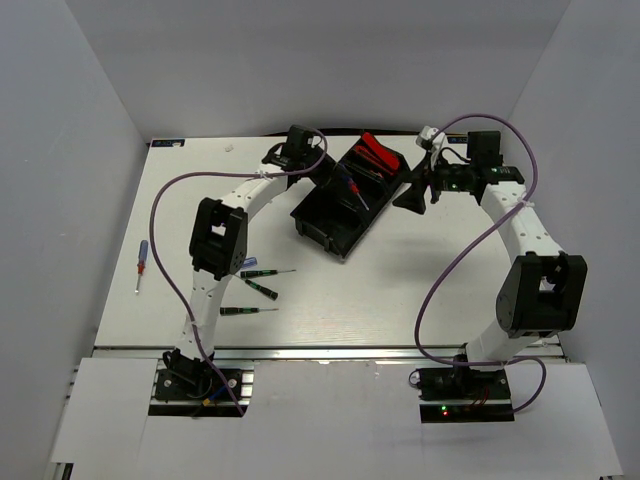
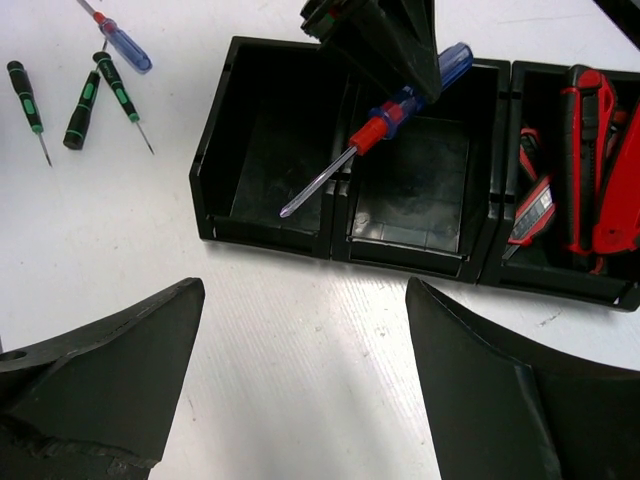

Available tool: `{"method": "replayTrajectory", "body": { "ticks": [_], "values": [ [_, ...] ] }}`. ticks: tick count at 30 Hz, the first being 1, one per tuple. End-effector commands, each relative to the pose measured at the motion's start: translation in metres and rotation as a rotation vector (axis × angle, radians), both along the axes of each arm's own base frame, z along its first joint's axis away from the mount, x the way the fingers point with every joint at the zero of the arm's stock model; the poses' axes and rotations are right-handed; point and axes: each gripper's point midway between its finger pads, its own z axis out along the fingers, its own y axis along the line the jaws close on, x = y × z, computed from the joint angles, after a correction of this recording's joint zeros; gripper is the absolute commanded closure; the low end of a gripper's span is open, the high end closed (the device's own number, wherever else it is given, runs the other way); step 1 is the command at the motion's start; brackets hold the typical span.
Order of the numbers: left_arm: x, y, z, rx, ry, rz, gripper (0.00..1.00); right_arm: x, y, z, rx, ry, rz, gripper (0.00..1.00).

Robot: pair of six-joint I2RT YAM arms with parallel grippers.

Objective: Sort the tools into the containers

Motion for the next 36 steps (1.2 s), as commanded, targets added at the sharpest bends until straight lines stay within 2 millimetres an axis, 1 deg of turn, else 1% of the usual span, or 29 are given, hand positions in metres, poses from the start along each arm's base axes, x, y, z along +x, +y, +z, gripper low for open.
{"method": "replayTrajectory", "body": {
  "ticks": [1,5,9,10,13,16,17,21,24,26,27,28,34,36],
  "values": [
    [0.013,-0.001,0.038,0.003,-0.084,0.064,0.98,-0.007,0.001,0.015,0.033,-0.041,0.014,0.12],
    [0.018,0.002,0.032,0.035,-0.081,0.099,0.90,-0.010,0.001,0.015,0.041,-0.037,0.014,0.12],
    [0.021,-0.002,0.027,0.031,-0.070,0.104,0.83,-0.011,0.001,0.015,0.048,-0.035,0.017,0.12],
    [0.021,-0.003,0.022,0.029,-0.058,0.105,0.80,-0.011,0.001,0.015,0.048,-0.035,0.017,0.12],
    [0.021,-0.007,0.019,0.021,-0.050,0.095,0.80,-0.011,0.001,0.015,0.050,-0.034,0.015,0.12],
    [0.022,-0.009,0.017,0.027,-0.056,0.093,0.77,-0.010,-0.001,0.014,0.050,-0.032,0.010,0.12],
    [0.022,-0.008,0.015,0.031,-0.056,0.090,0.75,-0.010,-0.001,0.013,0.050,-0.031,0.008,0.11],
    [0.020,-0.011,0.005,0.037,-0.040,0.069,0.74,-0.011,-0.002,0.011,0.053,-0.024,0.006,0.12],
    [0.017,-0.013,0.000,0.033,-0.026,0.058,0.69,-0.012,-0.002,0.010,0.052,-0.024,0.007,0.11],
    [0.017,-0.013,0.000,0.034,-0.025,0.058,0.65,-0.012,-0.002,0.010,0.053,-0.025,0.006,0.11],
    [0.018,-0.013,0.000,0.036,-0.029,0.059,0.60,-0.013,-0.002,0.010,0.054,-0.024,0.007,0.12],
    [0.018,-0.013,0.001,0.036,-0.031,0.060,0.58,-0.013,-0.002,0.010,0.055,-0.022,0.007,0.12],
    [0.018,-0.014,0.008,0.026,-0.039,0.056,0.52,-0.015,-0.002,0.006,0.055,-0.013,0.006,0.11],
    [0.018,-0.015,0.010,0.022,-0.042,0.054,0.52,-0.016,-0.003,0.006,0.053,-0.016,0.006,0.11]
  ]
}}
